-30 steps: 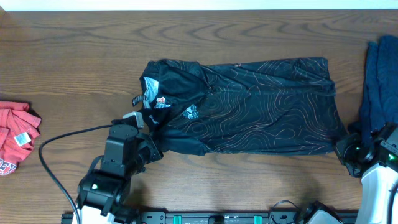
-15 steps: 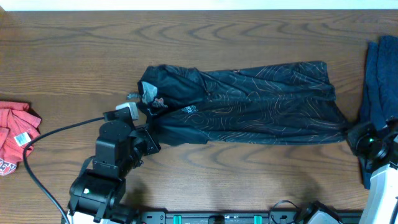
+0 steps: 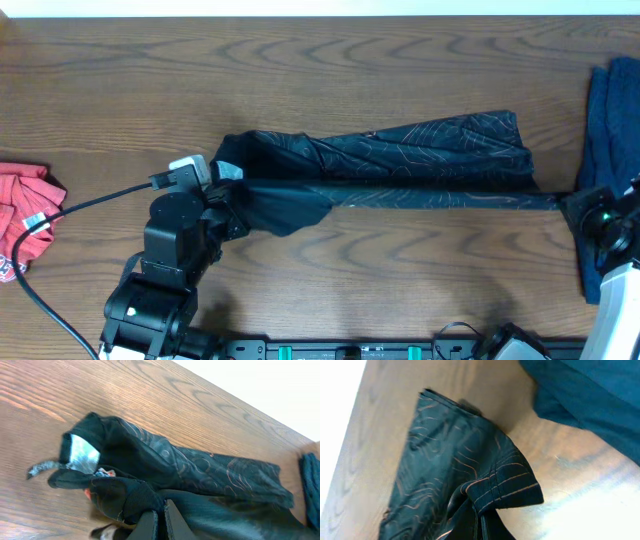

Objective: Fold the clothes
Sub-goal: 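Lift the near hem with both grippers and fold it over toward the far edge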

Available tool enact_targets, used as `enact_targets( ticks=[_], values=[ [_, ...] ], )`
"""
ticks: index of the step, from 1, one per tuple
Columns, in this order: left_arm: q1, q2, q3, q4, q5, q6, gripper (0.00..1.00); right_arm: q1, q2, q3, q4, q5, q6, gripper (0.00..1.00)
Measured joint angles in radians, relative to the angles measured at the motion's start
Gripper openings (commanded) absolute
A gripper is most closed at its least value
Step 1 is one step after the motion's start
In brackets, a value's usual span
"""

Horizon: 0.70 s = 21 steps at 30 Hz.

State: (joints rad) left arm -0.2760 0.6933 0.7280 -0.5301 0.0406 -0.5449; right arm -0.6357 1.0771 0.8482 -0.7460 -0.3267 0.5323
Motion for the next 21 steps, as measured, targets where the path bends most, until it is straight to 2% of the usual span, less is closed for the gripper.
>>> enact_targets(
  ticks=[10,21],
  values=[
    [0.000,0.079,0.000,0.015,-0.063,0.000,0.06,0.064,0.150,0.021,0.093,-0.061,0.003,0.01],
    [0.006,0.348,0.003,0.200,-0.082,0.000,0.06,0.187,0.309,0.039,0.285,-0.066,0.059,0.02]
  ],
)
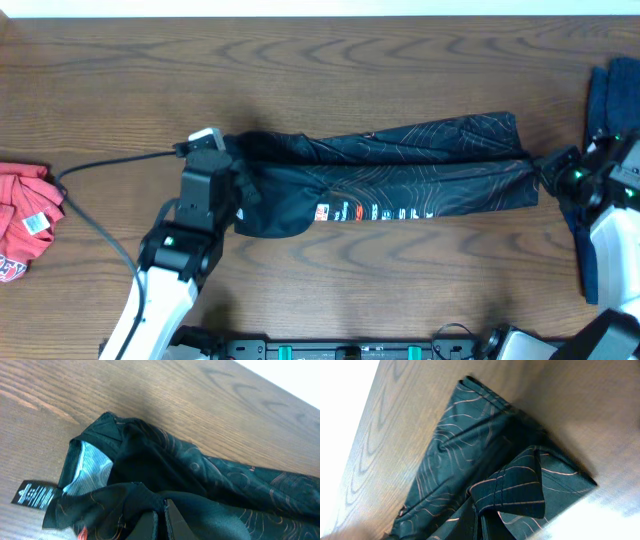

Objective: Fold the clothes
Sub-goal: 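Lift the near hem with both grippers and fold it over toward the far edge, then lay the folded strip down and open the right gripper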

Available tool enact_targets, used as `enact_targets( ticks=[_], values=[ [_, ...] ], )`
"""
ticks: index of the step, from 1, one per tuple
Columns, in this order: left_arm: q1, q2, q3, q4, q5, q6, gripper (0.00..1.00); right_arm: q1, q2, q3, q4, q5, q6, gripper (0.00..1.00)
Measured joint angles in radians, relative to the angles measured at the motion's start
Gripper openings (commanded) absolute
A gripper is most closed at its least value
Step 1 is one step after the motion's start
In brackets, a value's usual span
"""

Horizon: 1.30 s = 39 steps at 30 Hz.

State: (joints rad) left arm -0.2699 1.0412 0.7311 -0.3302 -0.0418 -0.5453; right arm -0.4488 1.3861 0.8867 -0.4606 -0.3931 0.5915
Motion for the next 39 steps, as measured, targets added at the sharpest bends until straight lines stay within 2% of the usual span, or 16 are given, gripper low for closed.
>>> enact_targets(
  ticks=[14,22,31,39],
  values=[
    [0.175,0.234,0.001,0.219,0.000,0.000,0.06,0.119,0.286,0.177,0.119,0.007,0.061,0.02],
    [0.192,0.345,0.001,0.351,0.020,0.000,0.06,0.179,0.417,0.181,0.205,0.027,0.115,0.01],
    [0.192,0.487,0.002,0.439,0.059,0.000,0.06,0.183,0.429,0.181,0.205,0.066,0.133,0.02],
    [0.192,0.513,0.003,0.569,0.061,0.000,0.06,0.183,0.429,0.181,0.204,0.077,0.133,0.02]
  ],
)
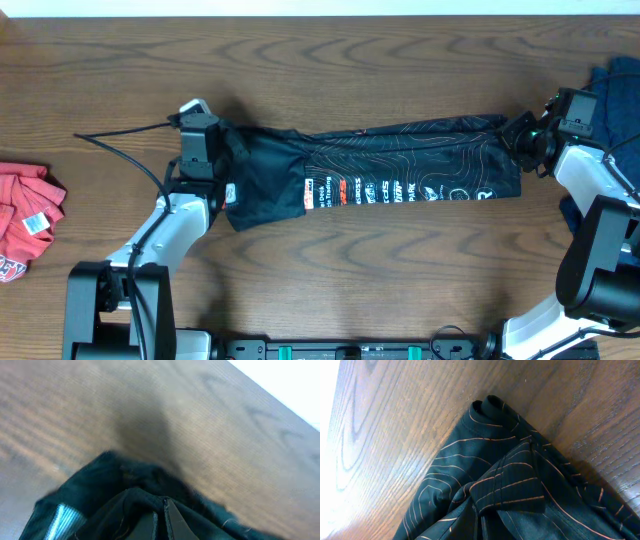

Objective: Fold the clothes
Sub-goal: 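Lay the folded strip down and open the right gripper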

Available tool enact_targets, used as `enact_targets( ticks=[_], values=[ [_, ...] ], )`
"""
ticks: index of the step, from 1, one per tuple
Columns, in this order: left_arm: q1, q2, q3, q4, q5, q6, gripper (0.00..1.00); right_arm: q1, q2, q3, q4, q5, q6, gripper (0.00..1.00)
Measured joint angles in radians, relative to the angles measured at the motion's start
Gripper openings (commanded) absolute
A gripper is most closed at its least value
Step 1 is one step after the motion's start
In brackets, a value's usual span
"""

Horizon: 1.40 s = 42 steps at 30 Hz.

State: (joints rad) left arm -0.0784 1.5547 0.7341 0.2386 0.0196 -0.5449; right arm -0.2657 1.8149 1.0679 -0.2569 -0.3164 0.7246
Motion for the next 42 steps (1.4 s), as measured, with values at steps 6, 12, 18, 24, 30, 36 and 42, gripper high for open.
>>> enact_targets(
  ticks=[6,12,18,24,30,36,42],
  values=[
    [0.000,0.007,0.000,0.064,0.001,0.000,0.06,0.000,0.000,0.000,-0.001,0.003,0.000,0.01],
    [0.000,0.007,0.001,0.068,0.032,0.000,0.06,0.000,0.000,0.000,-0.001,0.018,0.000,0.02],
    [-0.010,0.007,0.002,0.085,0.065,0.000,0.06,0.000,0.000,0.000,-0.002,0.028,0.000,0.02],
    [-0.017,0.007,0.003,0.105,0.014,0.000,0.06,0.000,0.000,0.000,-0.002,0.034,0.000,0.02],
    [-0.017,0.010,0.003,0.111,-0.051,0.015,0.06,0.000,0.000,0.000,-0.011,0.037,0.000,0.01],
    [-0.017,0.074,0.008,0.120,-0.080,0.023,0.10,0.000,0.000,0.000,-0.020,0.037,0.002,0.38],
    [-0.017,0.133,0.008,0.117,-0.079,0.025,0.25,0.000,0.000,0.000,-0.006,0.039,-0.024,0.99]
  ],
)
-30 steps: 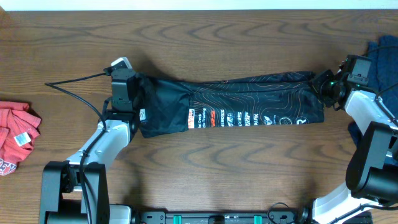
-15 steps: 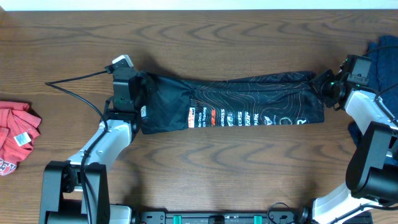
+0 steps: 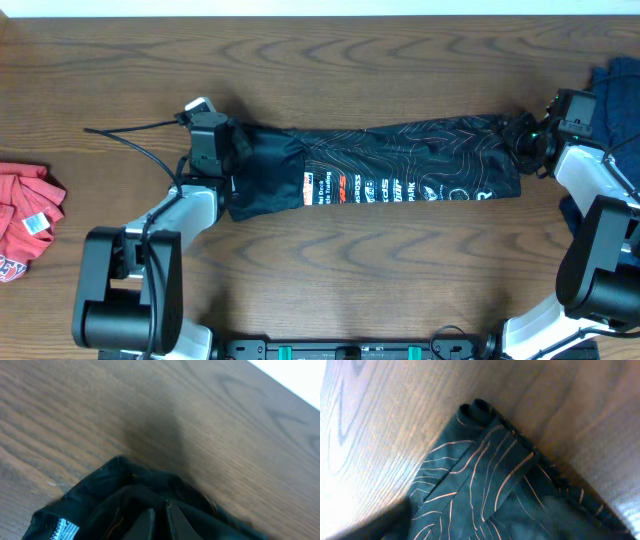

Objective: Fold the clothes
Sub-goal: 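Lay the folded strip down and open the right gripper, then grasp the strip's right end with the right gripper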

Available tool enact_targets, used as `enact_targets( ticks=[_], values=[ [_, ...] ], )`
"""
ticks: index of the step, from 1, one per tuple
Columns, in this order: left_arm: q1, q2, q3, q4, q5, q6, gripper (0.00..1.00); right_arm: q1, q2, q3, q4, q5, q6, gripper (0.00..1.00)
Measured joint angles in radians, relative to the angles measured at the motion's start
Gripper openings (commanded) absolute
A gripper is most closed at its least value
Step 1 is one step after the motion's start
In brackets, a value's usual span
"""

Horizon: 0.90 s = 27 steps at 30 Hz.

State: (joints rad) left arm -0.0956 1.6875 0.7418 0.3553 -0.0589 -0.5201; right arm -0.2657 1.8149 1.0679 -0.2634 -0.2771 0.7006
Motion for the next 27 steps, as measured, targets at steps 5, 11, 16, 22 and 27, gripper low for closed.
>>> enact_targets(
  ticks=[5,11,16,22,27],
  values=[
    [0.000,0.000,0.000,0.007,0.004,0.003,0.89,-0.008,0.000,0.026,0.031,-0.024,-0.067,0.99],
    [0.000,-0.001,0.006,0.006,0.034,0.002,0.98,-0.072,0.001,0.184,-0.134,-0.049,-0.151,0.99],
    [0.000,-0.048,0.012,-0.065,0.093,0.006,0.98,-0.141,0.001,0.265,-0.332,-0.054,-0.222,0.99],
    [0.000,-0.184,0.021,-0.314,0.197,0.065,0.98,-0.211,0.025,0.264,-0.579,-0.027,-0.248,0.99],
    [0.000,-0.351,0.028,-0.591,0.252,0.144,0.98,-0.208,0.058,0.262,-0.652,0.004,-0.282,0.99]
  ],
)
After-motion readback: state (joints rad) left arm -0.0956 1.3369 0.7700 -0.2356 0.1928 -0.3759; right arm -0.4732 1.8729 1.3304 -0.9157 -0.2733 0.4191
